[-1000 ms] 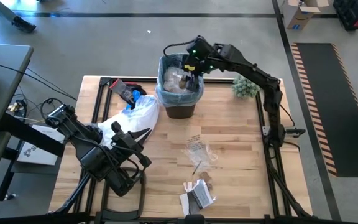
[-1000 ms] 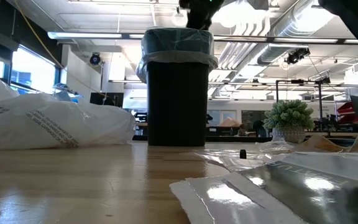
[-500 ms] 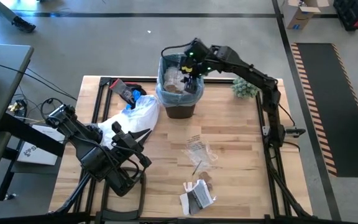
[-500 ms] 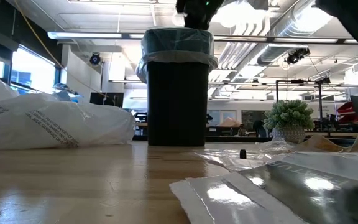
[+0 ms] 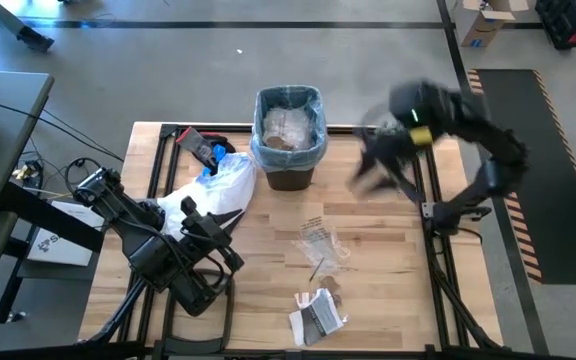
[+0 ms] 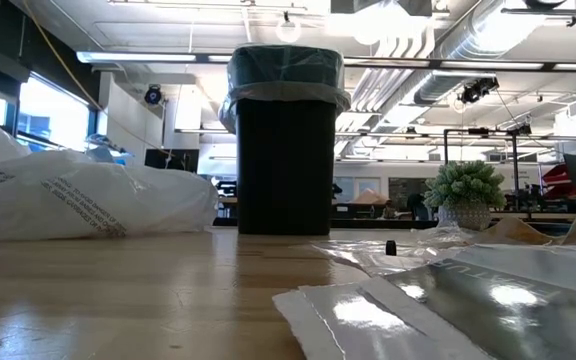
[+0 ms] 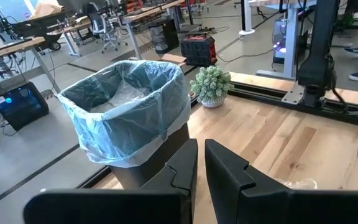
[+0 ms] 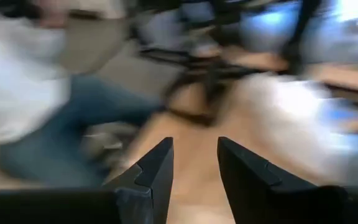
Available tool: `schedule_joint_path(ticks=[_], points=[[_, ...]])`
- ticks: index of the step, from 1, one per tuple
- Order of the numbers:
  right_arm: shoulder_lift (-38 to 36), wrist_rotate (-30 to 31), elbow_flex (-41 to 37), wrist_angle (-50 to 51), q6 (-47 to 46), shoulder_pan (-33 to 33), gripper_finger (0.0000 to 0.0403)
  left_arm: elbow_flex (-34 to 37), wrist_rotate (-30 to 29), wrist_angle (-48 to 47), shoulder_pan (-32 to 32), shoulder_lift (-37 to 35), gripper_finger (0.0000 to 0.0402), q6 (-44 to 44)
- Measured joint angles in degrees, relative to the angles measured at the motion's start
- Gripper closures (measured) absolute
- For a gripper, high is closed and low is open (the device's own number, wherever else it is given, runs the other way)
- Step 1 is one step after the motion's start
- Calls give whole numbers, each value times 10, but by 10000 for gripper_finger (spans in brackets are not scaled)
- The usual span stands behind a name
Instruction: Place trash/remove bag and relplace
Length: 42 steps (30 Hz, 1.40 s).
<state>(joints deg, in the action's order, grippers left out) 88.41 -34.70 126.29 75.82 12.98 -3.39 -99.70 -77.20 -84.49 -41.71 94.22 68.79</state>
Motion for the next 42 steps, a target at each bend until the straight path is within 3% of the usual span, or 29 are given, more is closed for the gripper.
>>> schedule_joint_path(ticks=[2, 6, 10, 14, 18, 21, 24, 32, 37, 40, 42], points=[[-41, 35, -77, -41, -47, 76, 291, 0, 1, 9, 0, 1, 388, -5], [-113, 164, -278, -176, -165, 220, 291, 0, 13, 28, 0, 2, 388, -20], [-144, 244, -474, -317, -305, 308, 290, 0, 21, 39, 0, 3, 388, -32], [-137, 241, -615, -489, -435, 344, 277, 0, 30, 39, 1, 3, 388, -29], [-98, 222, -706, -627, -433, 354, 230, 0, 31, 58, 5, 5, 388, -29], [-49, 239, -717, -672, -388, 354, 186, 0, 37, 89, 6, 14, 388, -29], [28, 266, -693, -666, -371, 354, 168, 0, 53, 130, 6, 30, 388, -30], [183, 332, -627, -602, -364, 355, 214, 0, 124, 228, 0, 85, 388, -30], [190, 452, -625, -491, -372, 357, 249, 0, 154, 284, -3, 117, 388, -31], [156, 547, -626, -419, -400, 355, 263, 0, 161, 313, -4, 133, 388, -46], [119, 567, -625, -403, -410, 355, 267, 0, 177, 331, -4, 138, 388, -59]])
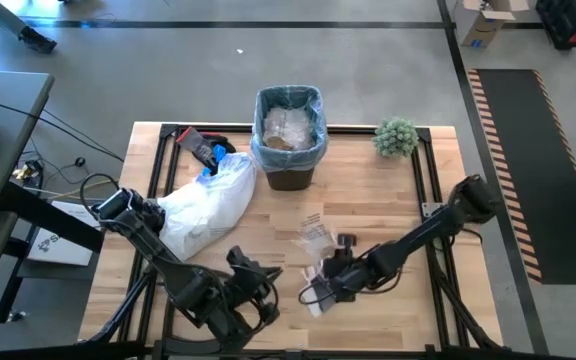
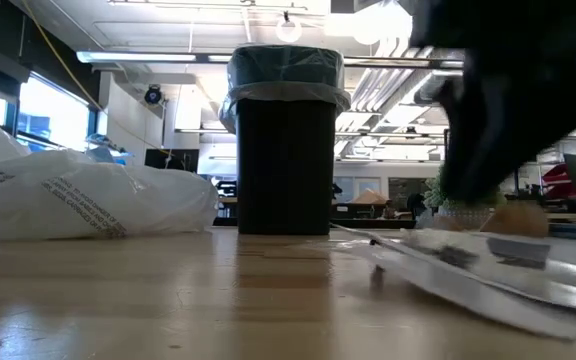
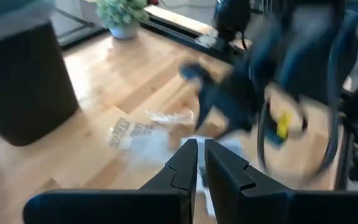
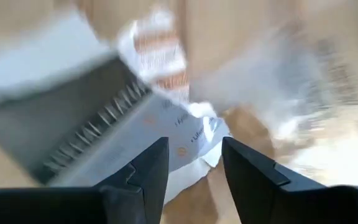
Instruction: Place trash/remove bag and relplace
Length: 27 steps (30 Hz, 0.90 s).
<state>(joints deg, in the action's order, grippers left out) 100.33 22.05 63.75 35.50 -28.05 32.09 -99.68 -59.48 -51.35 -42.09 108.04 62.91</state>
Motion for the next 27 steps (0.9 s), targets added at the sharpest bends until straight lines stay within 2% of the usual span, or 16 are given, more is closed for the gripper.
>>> schedule_joint_path(ticks=[3, 6, 8, 10, 13, 16, 20, 22, 27], points=[[-62, -1, 0, 16, -38, 8, 269, 0, 45, 29, 6, 8, 388, -28], [-123, 11, -9, 29, -113, 21, 269, 0, 116, 57, 16, 19, 388, -65], [-159, 11, -40, 26, -158, 28, 266, 0, 176, 82, 25, 32, 389, -99], [-188, -18, -83, 4, -204, 28, 254, 0, 239, 112, 38, 53, 393, -134], [-215, -68, -170, -79, -267, 22, 217, 0, 328, 151, 58, 93, 400, -183], [-214, -112, -263, -224, -315, 4, 166, 0, 355, 169, 81, 135, 401, -209], [-176, -149, -357, -436, -365, -28, 112, 0, 379, 153, 125, 178, 401, -216], [-146, -162, -372, -509, -373, -42, 102, 0, 398, 154, 148, 197, 401, -220], [-76, -207, -351, -571, -344, -62, 114, 0, 415, 162, 190, 234, 401, -237]])
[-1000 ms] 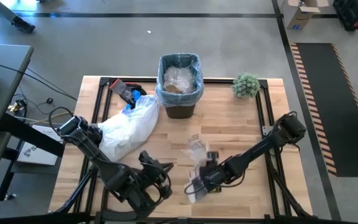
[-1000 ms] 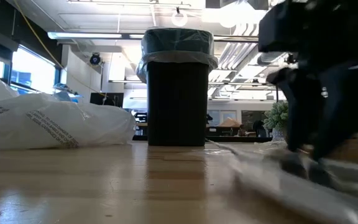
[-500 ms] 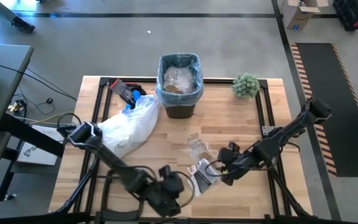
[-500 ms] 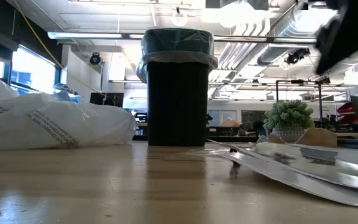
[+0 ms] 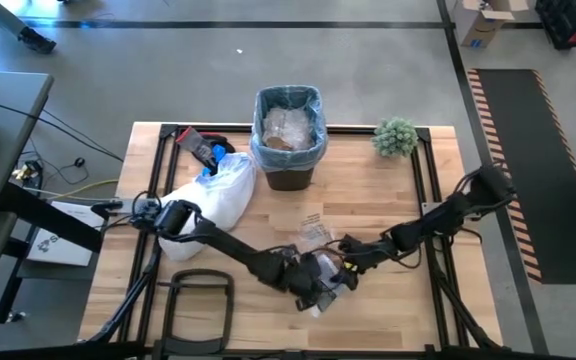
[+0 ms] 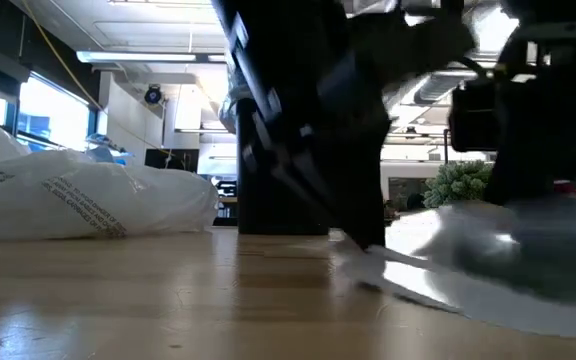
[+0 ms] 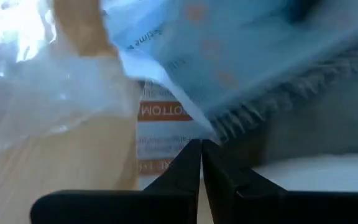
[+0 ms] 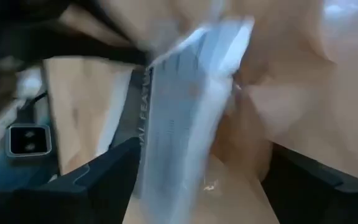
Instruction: Place trash/remove bag and relplace
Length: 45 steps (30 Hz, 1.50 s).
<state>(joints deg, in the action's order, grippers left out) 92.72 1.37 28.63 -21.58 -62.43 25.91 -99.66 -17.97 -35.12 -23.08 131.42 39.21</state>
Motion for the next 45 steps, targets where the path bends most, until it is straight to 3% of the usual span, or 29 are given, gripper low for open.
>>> schedule_joint_path(ticks=[5, 8, 16, 19, 23, 28, 32, 35, 40, 45], points=[[47, -16, 46, -3, 59, -1, 150, -1, 7, 2, 17, 9, 401, -9], [56, -11, 57, 0, 71, -1, 192, 0, -26, -3, 19, 3, 401, -11], [55, 14, 58, -2, 69, 3, 388, 1, -69, -9, 6, -54, 401, -34], [36, 21, 58, -1, 57, 10, 394, 1, -103, -46, -8, -101, 401, -35], [-32, 21, 59, 4, 70, 20, 401, -1, -196, -148, -38, -182, 401, -19], [-148, 25, 112, 53, 170, -4, 403, -1, -343, -358, -85, -272, 401, 109], [-207, 67, 230, 180, 313, -52, 403, -1, -436, -482, -121, -321, 401, 209], [-211, 155, 349, 320, 420, -98, 403, -1, -487, -513, -141, -345, 401, 252], [-166, 306, 525, 426, 567, -176, 403, -1, -534, -516, -163, -357, 401, 252], [-80, 328, 678, 459, 682, -250, 403, -1, -546, -516, -167, -354, 401, 251]])
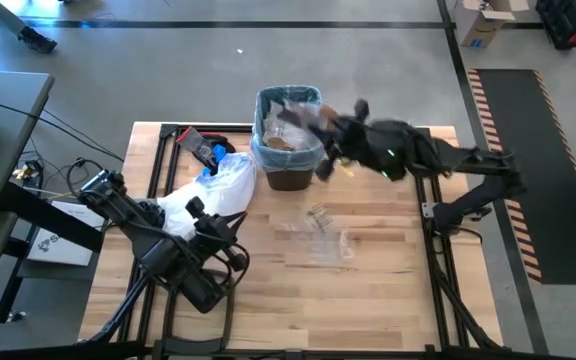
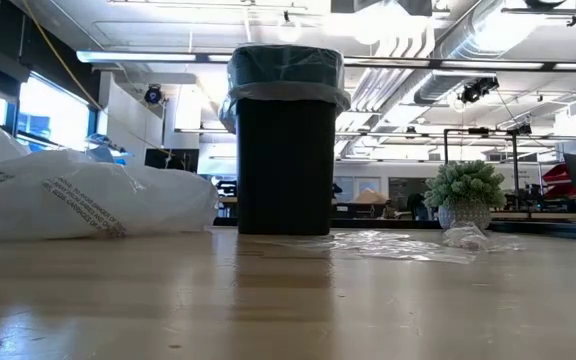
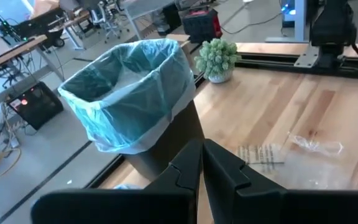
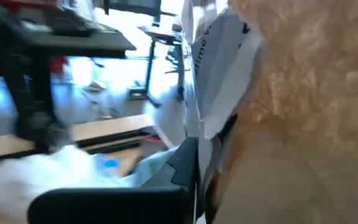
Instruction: Place trash/remove bag and relplace
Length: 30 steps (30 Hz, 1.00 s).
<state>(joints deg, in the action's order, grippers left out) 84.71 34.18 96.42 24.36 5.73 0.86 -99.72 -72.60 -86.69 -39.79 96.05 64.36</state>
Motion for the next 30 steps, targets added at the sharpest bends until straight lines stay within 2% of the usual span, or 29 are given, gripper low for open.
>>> schedule_joint_path(ticks=[5, 10, 15, 19, 23, 26, 30], points=[[122, -16, 154, 163, 22, -82, 403, 0, -11, 5, 0, 1, 401, 0], [237, -128, 267, 294, 21, -163, 403, 0, -16, 5, 0, 1, 401, 0], [323, -195, 342, 367, 22, -212, 403, 0, -16, 5, 1, 0, 401, -5], [360, -240, 379, 425, 22, -234, 403, 0, -16, 6, 1, 0, 401, -5], [372, -306, 380, 464, 7, -250, 393, 0, -16, 8, 1, 0, 401, -5], [372, -343, 372, 481, 9, -257, 361, 0, -16, 8, 1, 0, 401, -7], [370, -344, 381, 486, 22, -255, 292, 0, -15, 10, 1, 0, 401, -9]])
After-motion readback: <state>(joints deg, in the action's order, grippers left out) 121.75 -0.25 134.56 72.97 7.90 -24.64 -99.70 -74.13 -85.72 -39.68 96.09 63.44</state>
